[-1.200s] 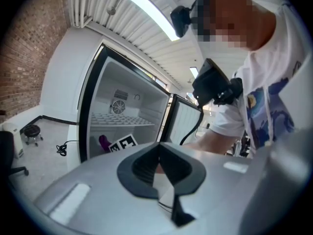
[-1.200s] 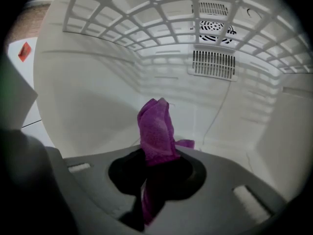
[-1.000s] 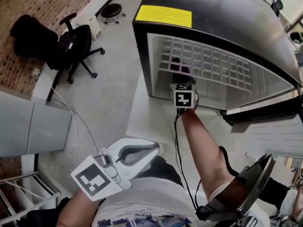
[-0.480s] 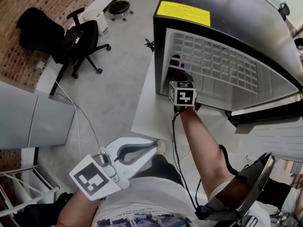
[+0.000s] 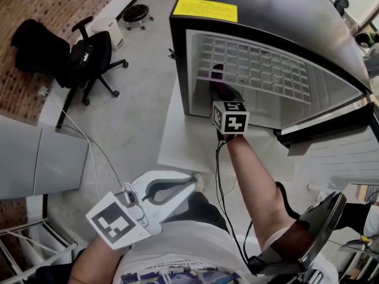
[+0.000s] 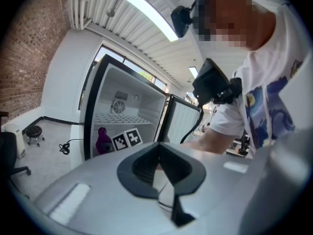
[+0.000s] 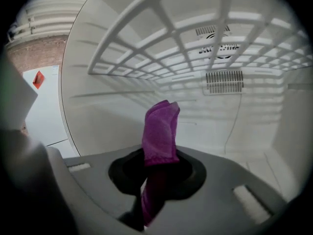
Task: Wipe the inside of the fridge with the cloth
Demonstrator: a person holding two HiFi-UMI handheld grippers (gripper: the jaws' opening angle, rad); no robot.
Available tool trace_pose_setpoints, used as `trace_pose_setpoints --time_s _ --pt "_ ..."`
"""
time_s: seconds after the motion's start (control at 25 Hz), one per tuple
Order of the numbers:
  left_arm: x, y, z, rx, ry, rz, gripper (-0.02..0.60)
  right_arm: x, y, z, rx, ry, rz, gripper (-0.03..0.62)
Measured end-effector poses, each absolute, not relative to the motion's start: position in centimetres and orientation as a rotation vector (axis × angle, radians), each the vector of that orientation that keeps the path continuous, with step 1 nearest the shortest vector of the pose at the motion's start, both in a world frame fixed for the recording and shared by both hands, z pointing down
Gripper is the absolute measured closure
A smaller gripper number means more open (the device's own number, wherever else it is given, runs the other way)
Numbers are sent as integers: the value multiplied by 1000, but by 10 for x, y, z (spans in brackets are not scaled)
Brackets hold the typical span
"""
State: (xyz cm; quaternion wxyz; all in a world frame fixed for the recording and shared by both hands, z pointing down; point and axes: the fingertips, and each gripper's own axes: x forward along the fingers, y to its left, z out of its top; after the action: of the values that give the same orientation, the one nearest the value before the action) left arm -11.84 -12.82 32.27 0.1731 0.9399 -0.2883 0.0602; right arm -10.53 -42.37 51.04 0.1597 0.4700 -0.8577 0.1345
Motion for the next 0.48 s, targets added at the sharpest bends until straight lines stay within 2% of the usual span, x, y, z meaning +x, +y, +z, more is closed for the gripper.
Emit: trace_pose_setpoints --time_s 0.48 --pt "-64 -124 322 2757 -549 180 575 52 -418 495 1681 -2203 293 540"
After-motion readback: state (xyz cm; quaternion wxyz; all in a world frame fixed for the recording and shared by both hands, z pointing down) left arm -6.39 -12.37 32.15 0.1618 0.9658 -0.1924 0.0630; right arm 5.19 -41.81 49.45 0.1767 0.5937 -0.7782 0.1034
